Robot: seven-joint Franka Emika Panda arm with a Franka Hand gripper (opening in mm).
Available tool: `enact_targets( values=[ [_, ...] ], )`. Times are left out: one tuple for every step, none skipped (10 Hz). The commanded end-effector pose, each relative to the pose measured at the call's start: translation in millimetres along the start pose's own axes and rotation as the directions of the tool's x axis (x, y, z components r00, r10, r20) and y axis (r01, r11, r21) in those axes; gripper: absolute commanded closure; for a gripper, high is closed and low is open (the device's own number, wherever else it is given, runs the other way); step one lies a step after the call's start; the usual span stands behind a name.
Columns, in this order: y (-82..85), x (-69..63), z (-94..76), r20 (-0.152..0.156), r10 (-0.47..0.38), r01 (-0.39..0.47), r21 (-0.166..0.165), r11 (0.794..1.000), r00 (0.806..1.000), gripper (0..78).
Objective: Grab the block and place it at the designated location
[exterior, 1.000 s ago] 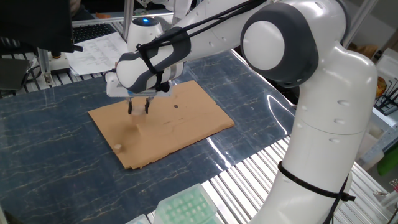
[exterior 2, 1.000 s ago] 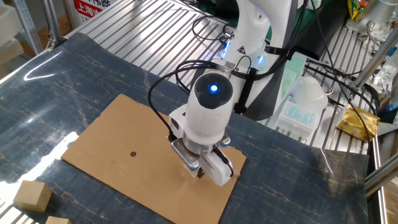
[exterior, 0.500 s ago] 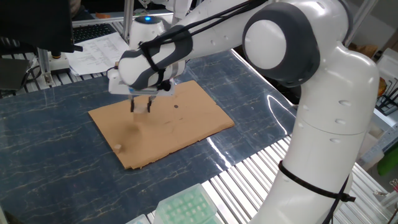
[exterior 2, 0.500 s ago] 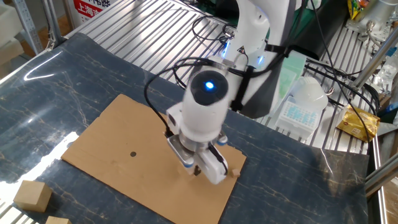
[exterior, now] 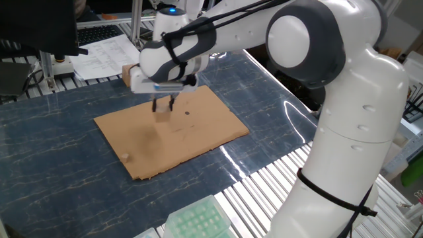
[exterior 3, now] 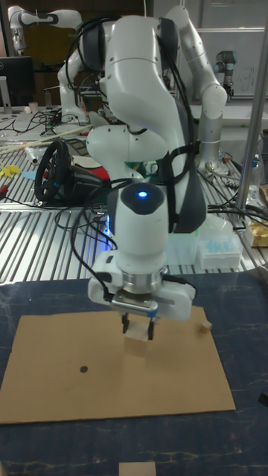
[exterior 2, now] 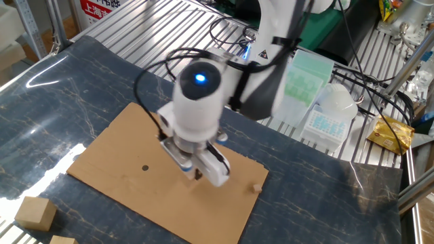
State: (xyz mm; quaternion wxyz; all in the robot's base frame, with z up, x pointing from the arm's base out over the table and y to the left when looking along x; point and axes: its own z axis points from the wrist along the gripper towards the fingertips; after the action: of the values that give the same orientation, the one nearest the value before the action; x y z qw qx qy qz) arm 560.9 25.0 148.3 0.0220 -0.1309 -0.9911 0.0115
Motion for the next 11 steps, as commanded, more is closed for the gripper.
enact_targets(
  values=[
    [-38.5,-21.3,0.3,0.003,-0.099,0.099,0.001,0.995,0.995,76.3],
    [-45.0,-23.9,1.4,0.003,-0.114,0.114,0.000,0.994,0.993,76.3],
    [-45.0,-23.9,1.4,0.003,-0.114,0.114,0.000,0.994,0.993,76.3],
    [-59.3,-29.2,5.1,0.005,-0.149,0.149,0.001,0.989,0.989,76.3],
    [-66.4,-32.0,8.1,0.009,-0.168,0.168,0.000,0.986,0.986,76.3],
    [-71.9,-34.3,10.8,0.012,-0.181,0.181,0.000,0.983,0.983,76.3],
    [-75.2,-35.5,12.4,0.013,-0.189,0.189,-0.001,0.982,0.982,76.3],
    [-81.0,-37.5,15.1,0.015,-0.204,0.205,-0.002,0.979,0.979,76.3],
    [-81.0,-37.5,15.1,0.015,-0.204,0.205,-0.002,0.979,0.979,76.3],
    [-90.6,-40.4,19.3,0.018,-0.229,0.229,-0.001,0.973,0.973,76.3],
    [-95.5,-42.5,20.9,0.021,-0.239,0.240,-0.001,0.971,0.971,76.3]
  ],
)
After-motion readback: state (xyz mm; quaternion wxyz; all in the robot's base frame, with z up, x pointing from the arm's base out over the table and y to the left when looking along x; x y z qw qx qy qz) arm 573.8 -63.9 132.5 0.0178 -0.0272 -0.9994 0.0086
